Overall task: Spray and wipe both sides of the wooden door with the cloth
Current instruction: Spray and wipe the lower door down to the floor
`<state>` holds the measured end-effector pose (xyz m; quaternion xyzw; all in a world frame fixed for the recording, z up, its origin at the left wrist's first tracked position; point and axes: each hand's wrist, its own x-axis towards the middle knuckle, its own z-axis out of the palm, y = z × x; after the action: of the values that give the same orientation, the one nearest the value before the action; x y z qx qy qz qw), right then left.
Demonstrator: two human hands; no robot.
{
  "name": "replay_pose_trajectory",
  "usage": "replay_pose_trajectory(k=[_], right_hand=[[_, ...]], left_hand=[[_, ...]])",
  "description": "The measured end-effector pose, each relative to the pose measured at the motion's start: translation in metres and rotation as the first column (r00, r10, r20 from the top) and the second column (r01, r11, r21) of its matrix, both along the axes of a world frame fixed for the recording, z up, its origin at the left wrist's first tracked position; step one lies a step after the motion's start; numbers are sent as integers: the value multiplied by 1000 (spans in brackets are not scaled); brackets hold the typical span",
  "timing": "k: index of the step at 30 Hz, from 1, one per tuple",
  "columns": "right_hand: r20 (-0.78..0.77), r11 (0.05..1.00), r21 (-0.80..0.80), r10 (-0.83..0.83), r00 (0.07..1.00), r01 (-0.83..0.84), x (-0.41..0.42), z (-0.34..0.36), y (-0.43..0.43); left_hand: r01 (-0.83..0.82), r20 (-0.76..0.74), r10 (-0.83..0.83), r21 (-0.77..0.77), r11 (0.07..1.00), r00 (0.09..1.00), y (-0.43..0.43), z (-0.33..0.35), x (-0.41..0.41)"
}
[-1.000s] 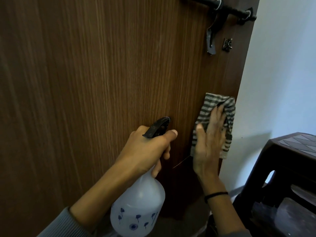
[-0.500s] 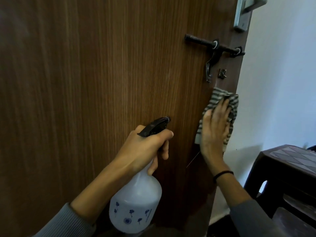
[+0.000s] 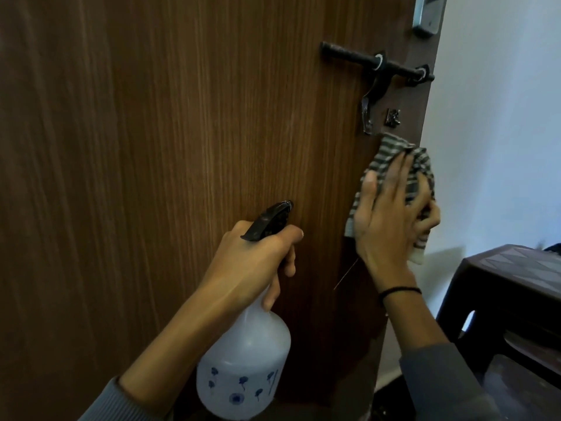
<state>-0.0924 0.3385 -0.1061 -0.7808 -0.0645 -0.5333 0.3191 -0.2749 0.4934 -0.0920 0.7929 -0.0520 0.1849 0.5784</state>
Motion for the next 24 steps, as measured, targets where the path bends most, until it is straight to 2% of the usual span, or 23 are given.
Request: replay_pose_trajectory(k=[3, 6, 12, 16, 20, 24], right_hand=[[-39, 972, 209, 115, 993, -105, 20, -4, -1], [-37, 894, 413, 208, 977, -175, 21, -17, 10], [-107, 780, 610, 253, 962, -137, 13, -90, 8], [-163, 713, 689, 329, 930, -131, 12, -136, 1], [-209, 664, 738, 389, 897, -116, 0, -149, 2], [-197, 684, 695, 478, 856, -223, -27, -161, 18]], left_hand=[[12, 12, -12, 15, 1000, 1000, 1, -2, 0], [8, 19, -9, 30, 1000, 1000, -1, -1, -1], [9, 24, -10, 17, 1000, 1000, -1, -2, 1], [12, 11, -12, -4, 1000, 1000, -1, -4, 0], [12, -4, -12, -11, 1000, 1000, -2, -3, -2], [-4, -16, 4, 3, 1000, 1000, -5, -1, -5]])
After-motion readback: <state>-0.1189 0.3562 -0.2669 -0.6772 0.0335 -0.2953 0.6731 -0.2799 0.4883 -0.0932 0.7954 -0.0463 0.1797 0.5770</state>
